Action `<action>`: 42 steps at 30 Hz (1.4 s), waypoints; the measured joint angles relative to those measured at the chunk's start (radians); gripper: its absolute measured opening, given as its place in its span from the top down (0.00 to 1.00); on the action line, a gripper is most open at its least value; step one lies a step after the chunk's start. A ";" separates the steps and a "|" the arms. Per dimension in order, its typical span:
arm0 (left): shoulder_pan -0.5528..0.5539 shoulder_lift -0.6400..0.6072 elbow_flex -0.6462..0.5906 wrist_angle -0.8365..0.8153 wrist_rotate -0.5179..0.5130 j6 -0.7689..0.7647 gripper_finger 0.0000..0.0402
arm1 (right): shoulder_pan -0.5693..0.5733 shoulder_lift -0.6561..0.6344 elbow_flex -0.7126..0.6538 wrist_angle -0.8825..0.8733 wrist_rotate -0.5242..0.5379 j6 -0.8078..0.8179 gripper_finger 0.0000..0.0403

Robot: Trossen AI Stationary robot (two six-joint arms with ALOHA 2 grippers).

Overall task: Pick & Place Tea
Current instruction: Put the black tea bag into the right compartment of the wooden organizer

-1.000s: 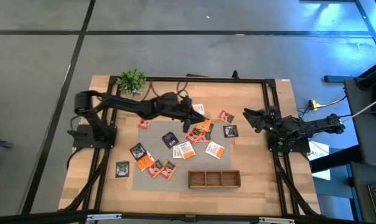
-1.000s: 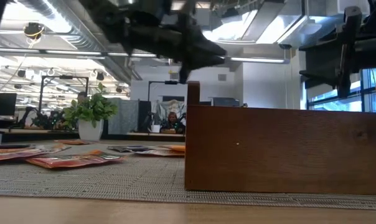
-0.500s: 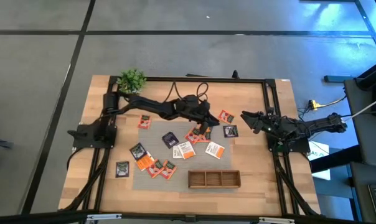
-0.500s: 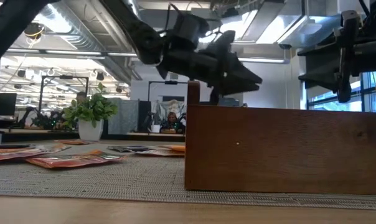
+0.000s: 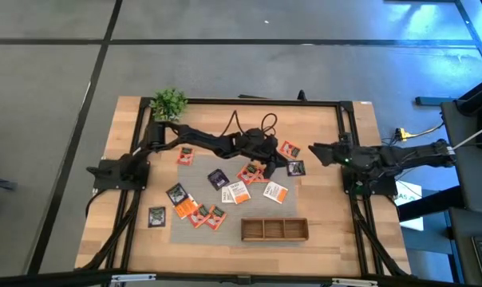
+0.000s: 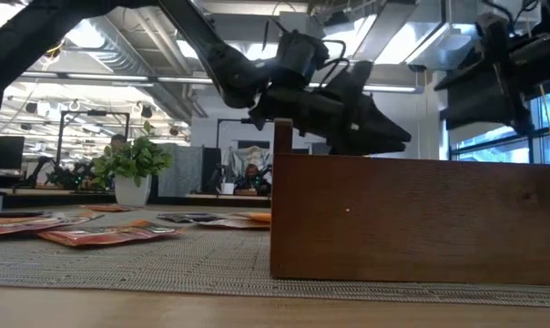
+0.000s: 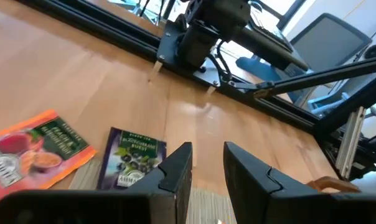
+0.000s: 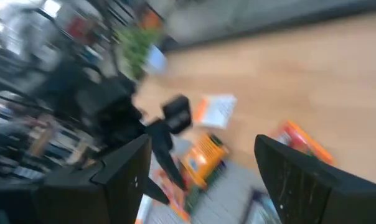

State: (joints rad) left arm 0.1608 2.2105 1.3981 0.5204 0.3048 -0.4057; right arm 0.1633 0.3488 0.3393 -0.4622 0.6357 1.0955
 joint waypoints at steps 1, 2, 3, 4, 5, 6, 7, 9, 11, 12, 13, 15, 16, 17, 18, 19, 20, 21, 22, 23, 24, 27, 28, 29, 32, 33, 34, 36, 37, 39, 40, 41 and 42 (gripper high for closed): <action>-0.004 0.010 0.007 -0.001 -0.011 0.000 0.78 | -0.009 0.031 0.024 -0.043 -0.028 0.038 0.29; -0.007 0.021 0.017 0.000 -0.029 0.000 0.78 | -0.019 0.061 0.046 -0.085 -0.060 0.072 0.29; -0.011 0.029 0.022 -0.002 -0.044 0.000 0.78 | -0.029 0.092 0.066 -0.116 -0.098 0.104 0.29; -0.013 0.042 0.031 -0.001 -0.048 0.000 0.78 | -0.039 0.124 0.083 -0.138 -0.138 0.131 0.29; -0.016 0.056 0.043 0.002 -0.052 0.000 0.78 | -0.049 0.155 0.096 -0.160 -0.179 0.153 0.29; -0.018 0.070 0.051 0.000 -0.049 -0.004 0.78 | -0.058 0.185 0.106 -0.176 -0.221 0.169 0.29; -0.022 0.086 0.061 -0.002 -0.048 -0.013 0.78 | -0.066 0.213 0.111 -0.178 -0.255 0.187 0.29; -0.027 0.111 0.080 -0.007 -0.049 -0.033 0.78 | -0.079 0.266 0.116 -0.171 -0.317 0.212 0.29; -0.031 0.132 0.099 0.001 -0.054 -0.035 0.78 | -0.091 0.317 0.116 -0.171 -0.365 0.232 0.29; -0.033 0.139 0.104 0.001 -0.056 -0.035 0.78 | -0.095 0.341 0.116 -0.173 -0.387 0.251 0.29; -0.035 0.149 0.110 0.000 -0.057 -0.036 0.78 | -0.100 0.366 0.116 -0.175 -0.401 0.262 0.29; -0.038 0.169 0.122 -0.001 -0.070 -0.035 0.78 | -0.106 0.406 0.116 -0.173 -0.420 0.263 0.29; -0.038 0.174 0.125 -0.006 -0.079 -0.035 0.78 | -0.110 0.426 0.116 -0.172 -0.428 0.263 0.29; -0.039 0.179 0.128 -0.006 -0.095 -0.035 0.78 | -0.113 0.441 0.116 -0.170 -0.431 0.263 0.29; -0.042 0.186 0.132 0.002 -0.112 -0.035 0.78 | -0.116 0.455 0.116 -0.169 -0.437 0.263 0.29; -0.042 0.190 0.132 0.001 -0.127 -0.035 0.78 | -0.120 0.465 0.116 -0.168 -0.445 0.263 0.29; -0.042 0.194 0.132 0.000 -0.136 -0.035 0.78 | -0.123 0.475 0.116 -0.164 -0.453 0.263 0.29; -0.042 0.197 0.131 -0.011 -0.149 -0.037 0.78 | -0.126 0.482 0.116 -0.160 -0.457 0.263 0.29; -0.043 0.198 0.131 -0.024 -0.161 -0.039 0.78 | -0.128 0.488 0.116 -0.160 -0.462 0.263 0.29; -0.043 0.198 0.131 -0.039 -0.177 -0.038 0.78 | -0.130 0.492 0.116 -0.158 -0.464 0.262 0.29; -0.043 0.197 0.131 -0.052 -0.191 -0.032 0.78 | -0.131 0.496 0.116 -0.155 -0.470 0.262 0.29; -0.042 0.197 0.131 -0.070 -0.216 0.007 0.78 | -0.135 0.497 0.116 -0.155 -0.473 0.261 0.29; -0.042 0.197 0.131 -0.069 -0.222 0.021 0.78 | -0.135 0.497 0.116 -0.155 -0.473 0.261 0.29; -0.044 0.197 0.131 -0.068 -0.226 0.033 0.78 | -0.135 0.497 0.116 -0.155 -0.473 0.261 0.29; -0.046 0.197 0.131 -0.079 -0.227 0.071 0.78 | -0.135 0.497 0.116 -0.155 -0.473 0.260 0.29; -0.047 0.197 0.131 -0.079 -0.227 0.080 0.78 | -0.135 0.497 0.116 -0.155 -0.473 0.260 0.29; -0.048 0.197 0.131 -0.076 -0.231 0.089 0.78 | -0.135 0.497 0.116 -0.155 -0.473 0.260 0.29; -0.050 0.197 0.131 -0.079 -0.236 0.107 0.78 | -0.135 0.497 0.116 -0.155 -0.473 0.260 0.29; -0.051 0.197 0.131 -0.086 -0.236 0.114 0.78 | -0.135 0.497 0.116 -0.155 -0.473 0.260 0.29; -0.051 0.197 0.131 -0.105 -0.236 0.127 0.78 | -0.135 0.497 0.116 -0.155 -0.472 0.259 0.29; -0.051 0.197 0.131 -0.119 -0.237 0.138 0.78 | -0.135 0.497 0.116 -0.155 -0.472 0.259 0.29; -0.051 0.197 0.131 -0.129 -0.237 0.148 0.78 | -0.135 0.497 0.116 -0.156 -0.472 0.259 0.29; -0.051 0.196 0.131 -0.135 -0.237 0.152 0.78 | -0.135 0.498 0.116 -0.156 -0.472 0.259 0.29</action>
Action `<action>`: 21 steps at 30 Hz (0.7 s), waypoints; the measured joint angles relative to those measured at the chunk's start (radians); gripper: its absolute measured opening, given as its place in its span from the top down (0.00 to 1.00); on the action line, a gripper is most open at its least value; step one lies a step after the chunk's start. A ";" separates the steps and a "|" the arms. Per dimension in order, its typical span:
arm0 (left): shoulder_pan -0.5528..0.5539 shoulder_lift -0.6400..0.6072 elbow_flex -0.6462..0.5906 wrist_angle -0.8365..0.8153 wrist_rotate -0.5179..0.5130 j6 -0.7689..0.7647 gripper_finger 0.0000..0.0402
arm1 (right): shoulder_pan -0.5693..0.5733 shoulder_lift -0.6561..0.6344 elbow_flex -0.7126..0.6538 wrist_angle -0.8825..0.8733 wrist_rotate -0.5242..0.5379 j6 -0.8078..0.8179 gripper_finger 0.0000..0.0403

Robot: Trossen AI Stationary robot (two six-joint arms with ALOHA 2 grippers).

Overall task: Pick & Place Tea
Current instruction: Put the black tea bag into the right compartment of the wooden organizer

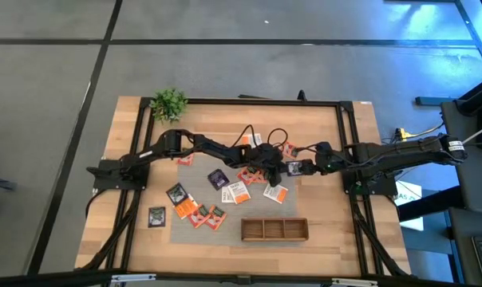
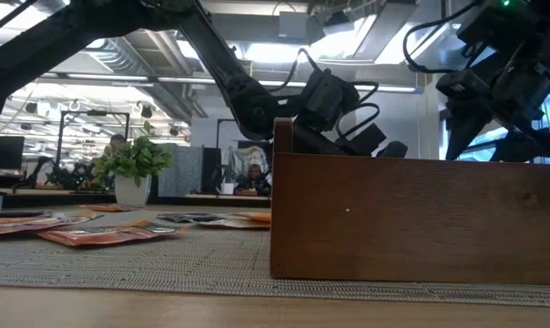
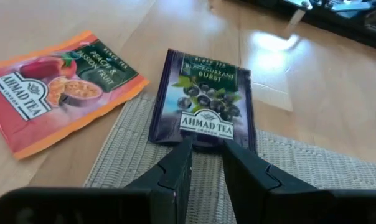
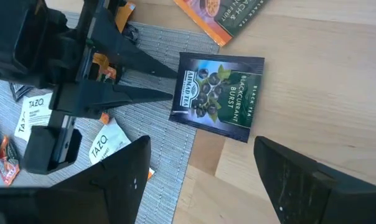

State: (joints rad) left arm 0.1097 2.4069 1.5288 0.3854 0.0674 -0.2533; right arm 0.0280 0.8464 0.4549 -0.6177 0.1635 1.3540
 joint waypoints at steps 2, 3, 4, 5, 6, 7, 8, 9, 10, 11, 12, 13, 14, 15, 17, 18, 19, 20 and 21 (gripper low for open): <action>0.000 -0.002 0.000 -0.007 -0.002 0.003 0.78 | 0.000 0.001 0.000 0.000 0.000 0.000 0.29; 0.000 -0.002 0.000 -0.007 -0.002 0.003 0.78 | 0.000 0.001 0.000 0.000 0.000 0.000 0.29; 0.000 -0.002 0.000 -0.005 -0.002 0.004 0.78 | 0.000 0.001 0.000 0.000 0.000 0.000 0.29; 0.000 -0.002 0.000 -0.001 -0.002 0.004 0.78 | 0.000 0.003 0.000 0.000 0.000 0.000 0.29; 0.000 -0.002 0.000 0.001 -0.002 0.004 0.78 | 0.000 0.005 0.000 0.000 0.000 0.001 0.29; 0.000 -0.002 0.000 0.002 -0.002 -0.002 0.78 | 0.000 0.010 0.000 -0.001 0.000 0.003 0.29; 0.000 -0.002 0.000 0.003 -0.002 -0.014 0.78 | 0.000 0.015 0.000 -0.001 0.000 0.004 0.29; 0.000 -0.002 0.000 0.004 0.002 -0.033 0.78 | 0.000 0.022 0.000 -0.001 -0.001 0.004 0.29; 0.000 -0.002 0.000 0.007 0.007 -0.053 0.78 | 0.000 0.031 0.000 -0.001 -0.006 0.004 0.29; 0.000 -0.003 0.000 0.010 0.011 -0.070 0.78 | 0.000 0.038 0.000 -0.001 -0.010 0.004 0.29; 0.000 -0.004 0.000 0.019 0.014 -0.082 0.78 | 0.000 0.045 0.000 -0.001 -0.013 0.004 0.29; 0.000 -0.004 0.000 0.036 0.015 -0.088 0.78 | 0.000 0.052 0.000 -0.001 -0.013 0.005 0.29; 0.000 -0.005 0.000 0.054 0.015 -0.093 0.78 | 0.000 0.058 0.000 -0.001 -0.017 0.004 0.29; 0.000 -0.006 0.000 0.069 0.016 -0.095 0.78 | 0.000 0.064 0.000 -0.001 -0.023 0.004 0.29; 0.001 -0.007 0.005 0.071 0.017 -0.093 0.78 | 0.000 0.070 0.000 -0.001 -0.030 0.003 0.29; 0.001 -0.007 0.008 0.070 0.019 -0.093 0.78 | 0.000 0.071 0.000 -0.001 -0.033 0.003 0.29; 0.001 -0.007 0.011 0.071 0.021 -0.087 0.78 | 0.000 0.073 0.000 -0.001 -0.034 0.003 0.29; 0.001 -0.007 0.013 0.072 0.022 -0.068 0.78 | 0.000 0.075 0.000 -0.001 -0.034 0.003 0.29; -0.002 -0.007 0.013 0.070 0.021 -0.038 0.78 | 0.000 0.075 0.000 -0.002 -0.034 0.002 0.29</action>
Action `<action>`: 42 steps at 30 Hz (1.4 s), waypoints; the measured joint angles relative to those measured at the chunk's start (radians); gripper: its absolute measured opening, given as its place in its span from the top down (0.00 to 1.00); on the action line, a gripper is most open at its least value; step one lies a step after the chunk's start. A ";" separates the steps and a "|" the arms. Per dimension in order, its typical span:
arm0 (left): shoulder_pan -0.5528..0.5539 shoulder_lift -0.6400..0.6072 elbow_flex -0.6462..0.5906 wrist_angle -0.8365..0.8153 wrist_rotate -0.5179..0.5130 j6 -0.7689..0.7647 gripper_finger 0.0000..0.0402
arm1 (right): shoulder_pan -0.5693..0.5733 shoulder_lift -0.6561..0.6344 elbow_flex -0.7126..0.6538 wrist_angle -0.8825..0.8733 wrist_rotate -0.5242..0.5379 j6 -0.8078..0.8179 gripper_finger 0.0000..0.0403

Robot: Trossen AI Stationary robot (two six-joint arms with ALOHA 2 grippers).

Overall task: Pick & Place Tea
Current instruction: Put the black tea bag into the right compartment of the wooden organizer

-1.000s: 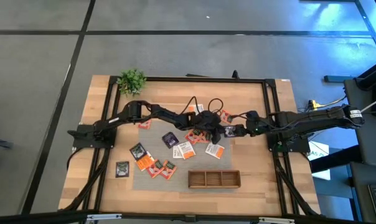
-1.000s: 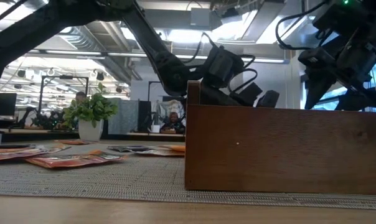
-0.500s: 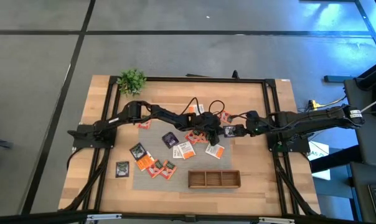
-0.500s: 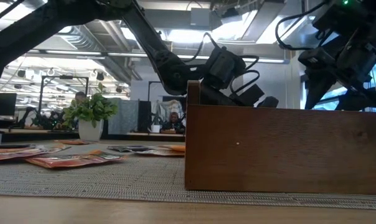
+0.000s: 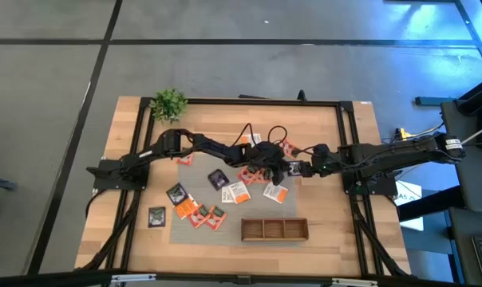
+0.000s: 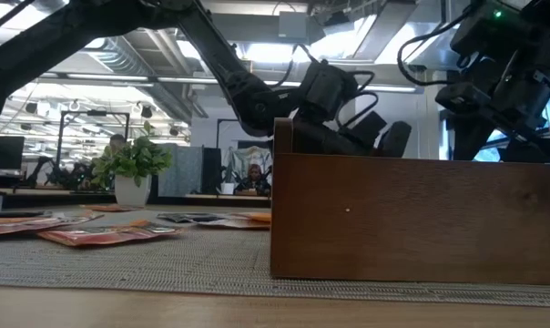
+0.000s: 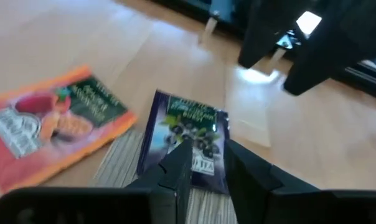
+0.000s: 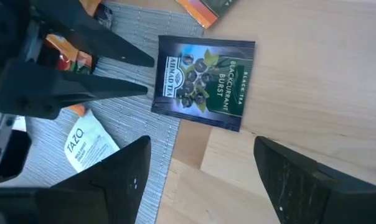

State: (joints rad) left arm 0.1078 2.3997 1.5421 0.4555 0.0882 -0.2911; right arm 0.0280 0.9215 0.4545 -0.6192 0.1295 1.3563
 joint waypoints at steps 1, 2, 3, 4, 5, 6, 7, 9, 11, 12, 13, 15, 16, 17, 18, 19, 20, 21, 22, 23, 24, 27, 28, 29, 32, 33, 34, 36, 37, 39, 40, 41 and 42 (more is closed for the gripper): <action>-0.004 0.001 0.000 -0.007 -0.007 0.036 0.78 | 0.000 0.000 0.000 0.000 0.000 0.000 0.29; -0.010 0.005 0.000 -0.011 -0.016 0.074 0.78 | 0.000 0.000 0.000 0.001 0.000 0.000 0.29; -0.017 0.010 0.000 -0.018 -0.019 0.100 0.78 | 0.000 0.000 0.000 0.000 0.000 0.000 0.29; -0.023 0.018 0.000 -0.018 -0.019 0.111 0.78 | 0.000 0.000 0.000 0.000 0.000 0.000 0.29; -0.029 0.025 0.000 -0.014 -0.020 0.109 0.78 | 0.000 0.000 0.000 0.001 0.000 -0.001 0.29; -0.033 0.029 0.000 -0.013 -0.027 0.096 0.78 | 0.000 0.000 0.000 0.000 0.000 -0.001 0.29; -0.034 0.028 0.000 -0.015 -0.034 0.083 0.78 | 0.000 0.000 0.000 0.000 0.000 -0.001 0.29; -0.031 0.027 0.002 -0.028 -0.062 0.081 0.78 | 0.000 0.000 0.000 0.000 0.000 -0.002 0.29; -0.027 0.026 0.002 -0.043 -0.064 0.100 0.78 | 0.000 0.000 0.000 0.001 0.000 -0.002 0.29; -0.026 0.025 0.002 -0.050 -0.064 0.102 0.78 | 0.000 0.000 0.000 0.001 0.000 -0.002 0.29; -0.024 0.025 0.003 -0.056 -0.063 0.103 0.78 | 0.000 0.000 0.000 0.001 0.000 0.000 0.29; -0.022 0.024 0.004 -0.077 -0.059 0.099 0.78 | 0.000 0.000 0.000 0.008 0.005 0.002 0.29; -0.022 0.024 0.004 -0.084 -0.060 0.099 0.78 | 0.000 0.003 0.000 0.015 0.006 0.002 0.29; -0.022 0.024 0.004 -0.089 -0.060 0.099 0.78 | -0.002 0.008 0.000 0.022 0.007 0.002 0.29; -0.022 0.023 0.004 -0.093 -0.060 0.099 0.78 | -0.006 0.016 0.000 0.027 0.007 0.002 0.29; -0.022 0.023 0.004 -0.094 -0.060 0.098 0.78 | -0.009 0.027 0.000 0.028 0.007 0.002 0.29; -0.022 0.023 0.004 -0.096 -0.061 0.098 0.78 | -0.013 0.038 -0.001 0.032 0.008 0.002 0.29; -0.022 0.023 0.004 -0.097 -0.061 0.098 0.78 | -0.018 0.050 -0.001 0.042 0.008 0.003 0.29; -0.022 0.023 0.004 -0.097 -0.061 0.097 0.78 | -0.021 0.060 -0.001 0.059 0.007 0.003 0.29; -0.022 0.023 0.004 -0.098 -0.061 0.096 0.78 | -0.024 0.071 -0.001 0.082 0.007 0.003 0.29; -0.022 0.023 0.004 -0.099 -0.061 0.096 0.78 | -0.027 0.082 -0.001 0.103 0.007 0.003 0.29; -0.022 0.023 0.004 -0.101 -0.061 0.096 0.78 | -0.032 0.118 -0.001 0.140 0.004 0.000 0.29; -0.022 0.023 0.004 -0.101 -0.061 0.096 0.78 | -0.034 0.128 -0.001 0.141 -0.005 0.000 0.29; -0.022 0.023 0.004 -0.102 -0.061 0.096 0.78 | -0.038 0.136 -0.001 0.140 -0.022 0.000 0.29; -0.022 0.023 0.003 -0.102 -0.062 0.096 0.78 | -0.046 0.154 -0.001 0.142 -0.050 0.000 0.29; -0.022 0.023 0.003 -0.103 -0.062 0.096 0.78 | -0.046 0.160 -0.001 0.146 -0.050 0.000 0.29; -0.022 0.024 0.003 -0.103 -0.062 0.096 0.78 | -0.046 0.165 -0.001 0.153 -0.051 -0.001 0.30; -0.022 0.024 0.003 -0.103 -0.062 0.096 0.78 | -0.046 0.173 -0.001 0.176 -0.051 -0.007 0.32; -0.022 0.024 0.003 -0.103 -0.062 0.096 0.78 | -0.046 0.179 -0.001 0.191 -0.051 -0.012 0.34; -0.022 0.024 0.003 -0.103 -0.062 0.096 0.78 | -0.046 0.189 -0.001 0.213 -0.039 -0.024 0.38; -0.022 0.025 0.003 -0.103 -0.062 0.096 0.78 | -0.047 0.194 -0.001 0.221 -0.030 -0.025 0.40; -0.022 0.025 0.003 -0.103 -0.062 0.096 0.78 | -0.050 0.199 -0.001 0.223 -0.027 -0.026 0.43; -0.022 0.025 0.002 -0.102 -0.062 0.096 0.78 | -0.055 0.204 -0.001 0.224 -0.026 -0.026 0.45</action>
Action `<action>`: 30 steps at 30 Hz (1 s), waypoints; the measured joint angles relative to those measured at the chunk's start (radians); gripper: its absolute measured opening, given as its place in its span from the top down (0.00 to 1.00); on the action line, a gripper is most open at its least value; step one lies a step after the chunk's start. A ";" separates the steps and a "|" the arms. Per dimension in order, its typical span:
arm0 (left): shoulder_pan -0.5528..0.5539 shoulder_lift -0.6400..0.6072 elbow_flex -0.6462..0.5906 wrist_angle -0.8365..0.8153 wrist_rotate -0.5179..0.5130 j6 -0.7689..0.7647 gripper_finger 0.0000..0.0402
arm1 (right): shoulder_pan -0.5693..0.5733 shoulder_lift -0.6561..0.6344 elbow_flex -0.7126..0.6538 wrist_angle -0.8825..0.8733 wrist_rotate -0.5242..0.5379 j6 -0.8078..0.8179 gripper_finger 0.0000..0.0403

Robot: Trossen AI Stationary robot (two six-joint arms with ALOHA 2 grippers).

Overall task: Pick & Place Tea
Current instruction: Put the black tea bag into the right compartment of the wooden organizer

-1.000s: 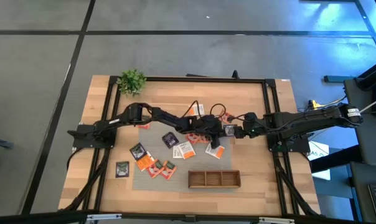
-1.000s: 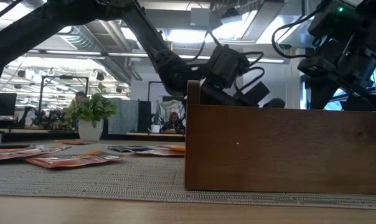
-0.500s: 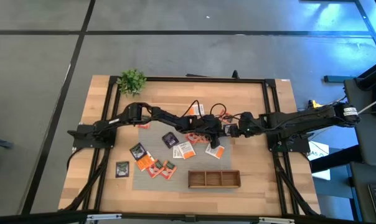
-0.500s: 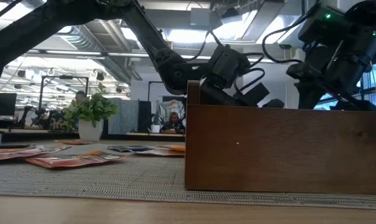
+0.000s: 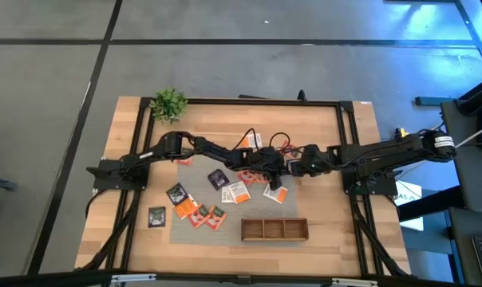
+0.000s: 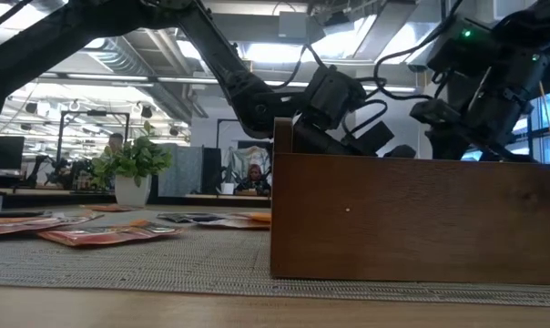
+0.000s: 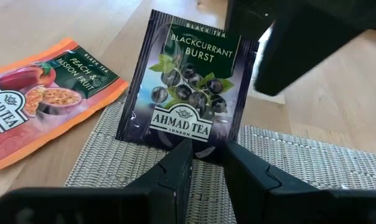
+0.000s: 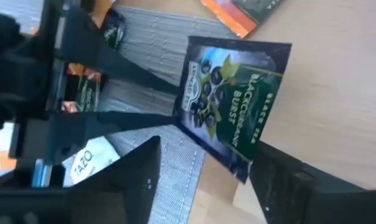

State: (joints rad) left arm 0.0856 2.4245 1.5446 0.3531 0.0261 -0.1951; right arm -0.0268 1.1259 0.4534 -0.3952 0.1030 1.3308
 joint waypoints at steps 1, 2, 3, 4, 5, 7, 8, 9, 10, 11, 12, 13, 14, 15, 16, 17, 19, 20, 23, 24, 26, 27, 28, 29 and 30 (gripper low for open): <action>0.000 0.000 0.000 0.000 0.000 0.000 0.78 | -0.005 0.005 0.000 0.000 0.000 0.000 0.48; 0.000 0.000 -0.001 0.000 0.000 0.000 0.78 | -0.010 0.009 0.000 0.001 0.000 -0.001 0.50; 0.000 0.000 -0.001 0.000 0.000 0.000 0.78 | -0.015 0.012 0.000 0.001 0.000 -0.004 0.53; 0.000 0.000 -0.001 0.000 0.000 0.000 0.78 | -0.020 0.015 0.000 0.002 0.000 -0.004 0.55; 0.000 0.000 -0.001 0.000 0.000 0.000 0.78 | -0.025 0.017 0.000 0.002 0.001 -0.005 0.57; 0.000 0.001 -0.001 0.000 0.000 0.000 0.78 | -0.030 0.017 0.000 0.002 0.001 -0.009 0.62; 0.000 0.001 -0.001 0.001 0.000 0.000 0.78 | -0.032 0.017 0.000 0.002 0.000 -0.018 0.65; 0.000 0.001 -0.001 0.001 0.000 0.000 0.78 | -0.034 0.017 0.000 0.002 0.000 -0.026 0.67; 0.000 0.001 -0.001 0.001 0.000 0.000 0.78 | -0.036 0.017 0.000 0.003 0.000 -0.029 0.70; 0.000 0.001 -0.001 0.001 0.000 0.000 0.78 | -0.036 0.017 0.000 0.003 0.000 -0.030 0.73; 0.000 0.001 -0.001 0.001 0.000 0.000 0.78 | -0.036 0.017 0.000 0.003 0.000 -0.030 0.75; 0.000 0.001 -0.001 0.001 0.000 0.000 0.78 | -0.036 0.018 0.000 0.003 0.000 -0.031 0.78; 0.000 0.001 -0.001 0.001 0.000 0.000 0.78 | -0.036 0.017 0.000 0.003 0.000 -0.032 0.80; 0.000 0.001 -0.001 0.001 0.000 0.000 0.78 | -0.036 0.017 0.000 0.002 0.000 -0.032 0.83; 0.000 0.001 -0.001 0.001 0.000 0.000 0.78 | -0.036 0.018 0.000 0.002 0.000 -0.033 0.85; 0.000 0.001 -0.001 0.001 0.000 0.000 0.78 | -0.036 0.017 0.000 0.002 0.000 -0.038 0.87; 0.000 0.001 -0.002 0.001 0.000 0.004 0.78 | -0.036 0.017 0.000 0.002 -0.004 -0.054 0.91; 0.000 0.001 -0.002 0.001 0.000 0.013 0.78 | -0.036 0.017 0.000 0.001 -0.005 -0.056 0.92; 0.006 -0.009 -0.003 -0.013 0.006 0.045 0.78 | -0.036 0.017 0.000 0.001 -0.006 -0.082 0.98; 0.009 -0.019 -0.004 -0.026 0.009 0.055 0.78 | -0.036 0.017 0.000 0.001 -0.007 -0.098 0.98; 0.020 -0.047 -0.008 -0.060 0.027 0.071 0.78 | -0.036 0.011 0.000 -0.002 -0.009 -0.112 0.98; 0.027 -0.061 -0.008 -0.074 0.039 0.076 0.78 | -0.036 0.006 0.000 -0.001 -0.010 -0.129 0.98; 0.033 -0.079 -0.010 -0.105 0.051 0.082 0.78 | -0.036 -0.003 0.001 -0.002 -0.010 -0.144 0.98; 0.040 -0.100 -0.009 -0.120 0.055 0.083 0.78 | -0.036 -0.011 0.005 -0.007 -0.011 -0.160 0.98; 0.046 -0.127 -0.008 -0.150 0.056 0.083 0.78 | -0.036 -0.020 0.014 -0.014 -0.011 -0.178 0.98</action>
State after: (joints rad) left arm 0.1315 2.2974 1.5363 0.2032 0.0822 -0.1126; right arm -0.0627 1.1055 0.4674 -0.4092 0.0921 1.1530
